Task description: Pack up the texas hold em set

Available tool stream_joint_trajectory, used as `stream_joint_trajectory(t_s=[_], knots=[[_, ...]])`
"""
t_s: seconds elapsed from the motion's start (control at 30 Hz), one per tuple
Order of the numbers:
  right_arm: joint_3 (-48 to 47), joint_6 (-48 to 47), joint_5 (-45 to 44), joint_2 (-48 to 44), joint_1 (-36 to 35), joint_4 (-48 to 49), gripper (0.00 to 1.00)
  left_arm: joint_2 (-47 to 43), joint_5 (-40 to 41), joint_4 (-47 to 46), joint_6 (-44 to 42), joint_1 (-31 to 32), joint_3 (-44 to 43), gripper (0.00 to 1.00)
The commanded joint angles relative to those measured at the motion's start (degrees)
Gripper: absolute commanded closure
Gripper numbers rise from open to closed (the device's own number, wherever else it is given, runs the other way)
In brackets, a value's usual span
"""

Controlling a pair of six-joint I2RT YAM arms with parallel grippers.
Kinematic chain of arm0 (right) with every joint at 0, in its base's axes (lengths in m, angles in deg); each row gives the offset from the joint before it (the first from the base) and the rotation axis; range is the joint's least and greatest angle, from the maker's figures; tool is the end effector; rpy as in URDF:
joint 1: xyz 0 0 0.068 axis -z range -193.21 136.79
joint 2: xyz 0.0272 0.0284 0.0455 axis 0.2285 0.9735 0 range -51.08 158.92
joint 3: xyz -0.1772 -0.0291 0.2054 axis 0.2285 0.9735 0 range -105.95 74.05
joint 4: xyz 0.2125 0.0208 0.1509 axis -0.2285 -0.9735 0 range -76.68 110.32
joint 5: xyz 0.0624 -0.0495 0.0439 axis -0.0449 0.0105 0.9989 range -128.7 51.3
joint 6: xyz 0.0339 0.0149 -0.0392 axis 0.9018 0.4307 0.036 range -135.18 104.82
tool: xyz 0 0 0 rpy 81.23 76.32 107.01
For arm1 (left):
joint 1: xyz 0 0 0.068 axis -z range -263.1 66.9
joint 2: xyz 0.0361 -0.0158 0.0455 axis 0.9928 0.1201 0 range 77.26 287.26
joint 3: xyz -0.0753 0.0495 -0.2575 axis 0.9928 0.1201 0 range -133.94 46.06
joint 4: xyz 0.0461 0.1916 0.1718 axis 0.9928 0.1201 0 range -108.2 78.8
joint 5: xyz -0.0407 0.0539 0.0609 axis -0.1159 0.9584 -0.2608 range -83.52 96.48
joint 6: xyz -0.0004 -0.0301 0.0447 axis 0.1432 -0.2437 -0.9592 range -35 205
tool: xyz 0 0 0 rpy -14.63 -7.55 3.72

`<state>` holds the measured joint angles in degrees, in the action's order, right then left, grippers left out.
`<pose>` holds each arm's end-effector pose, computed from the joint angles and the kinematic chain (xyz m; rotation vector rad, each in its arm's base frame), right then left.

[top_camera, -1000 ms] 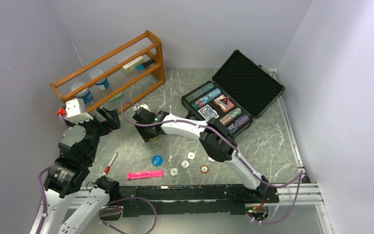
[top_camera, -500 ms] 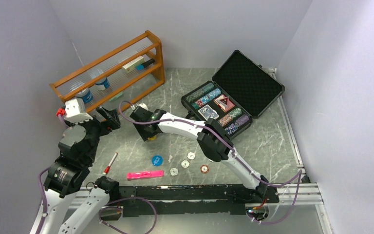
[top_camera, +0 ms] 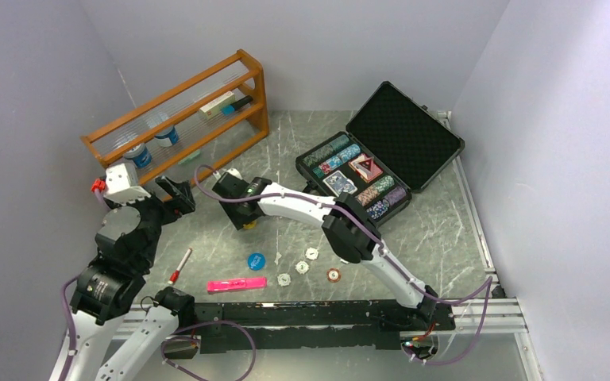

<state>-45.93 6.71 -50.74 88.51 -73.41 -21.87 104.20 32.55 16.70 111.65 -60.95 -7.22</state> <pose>0.2666 0.4504 0.1631 -0.7963 2.5043 0.2245 0.0823 -0.0166 0.3798 -0.4001 1.6635 -0.2429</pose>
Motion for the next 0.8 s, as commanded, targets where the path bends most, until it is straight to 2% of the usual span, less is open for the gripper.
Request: stream_joint_trajectory(t_s=[0.0,0.23,0.4,0.5,0.63,0.77], knots=[[4.3,-3.5,-1.3,-8.3,0.3,2.1,0.46,-1.2,1.3,-0.4,0.5,-0.2,0.0,0.03],[8.8,-4.1,-2.9,-18.4,1.4,3.4,0.45,-1.1,1.9,0.1,0.8,-0.2,-0.6,0.03],[15.5,-2.9,-6.0,-27.0,5.2,4.4,0.45,-1.2,1.6,0.0,1.1,-0.2,-0.5,0.03],[20.6,-2.1,-8.7,-32.3,9.8,5.0,0.45,-1.0,1.4,-0.1,1.1,-0.2,-0.6,0.03],[28.5,-2.5,-8.1,-39.1,19.3,7.9,0.44,-0.7,0.6,-0.7,1.3,-0.2,0.2,0.03],[31.9,-3.0,-7.3,-41.1,29.1,8.7,0.44,-0.2,-0.4,-1.5,1.9,-0.2,1.0,0.03]])
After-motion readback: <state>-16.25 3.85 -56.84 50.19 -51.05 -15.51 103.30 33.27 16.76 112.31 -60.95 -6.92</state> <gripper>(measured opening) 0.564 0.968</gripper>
